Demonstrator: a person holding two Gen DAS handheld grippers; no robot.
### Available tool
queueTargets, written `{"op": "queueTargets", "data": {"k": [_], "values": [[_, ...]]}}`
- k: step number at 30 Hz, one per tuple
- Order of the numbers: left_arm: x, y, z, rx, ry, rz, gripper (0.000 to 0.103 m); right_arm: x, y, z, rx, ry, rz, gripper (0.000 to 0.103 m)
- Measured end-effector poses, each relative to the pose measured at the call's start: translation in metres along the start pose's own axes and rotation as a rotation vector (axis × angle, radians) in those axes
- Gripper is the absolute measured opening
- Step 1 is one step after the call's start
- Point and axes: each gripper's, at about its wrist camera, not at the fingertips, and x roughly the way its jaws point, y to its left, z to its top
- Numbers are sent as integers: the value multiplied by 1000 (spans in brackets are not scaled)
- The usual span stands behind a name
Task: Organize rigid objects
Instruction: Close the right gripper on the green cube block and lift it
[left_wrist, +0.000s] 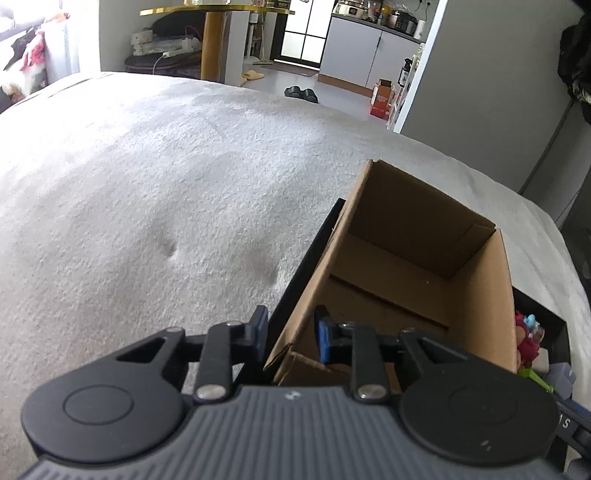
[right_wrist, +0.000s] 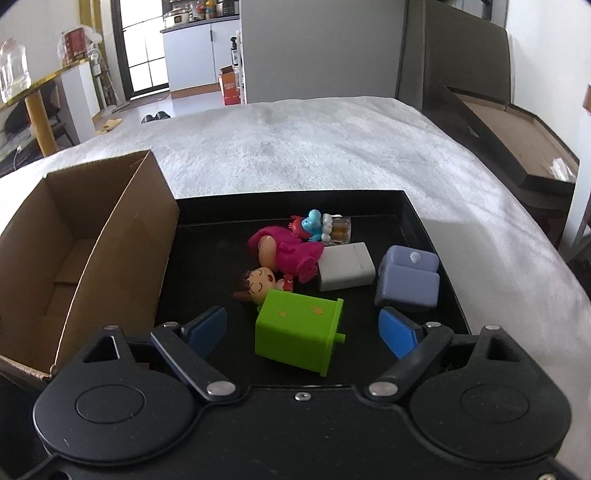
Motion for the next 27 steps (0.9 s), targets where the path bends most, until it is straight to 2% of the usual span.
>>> {"op": "queueTargets", "data": {"k": [1,4,6,17,27], "values": [[1,0,0,6,-2,5,25,2,2,0,-11,2,-6,87],[2,-2,0,26,-7,10,18,8,3,0,-29,16,-20,73],[1,-5,0,56,-14,24,17,11,2,-1,-38,25,-27,52],[-7,-14,-7,149,-22,47,13,-5,-15,-10,-54,3,-52,51],[-27,-25,-29,245,-1,30,7,-37,-26,-21,-99,-40,-20,51]]}}
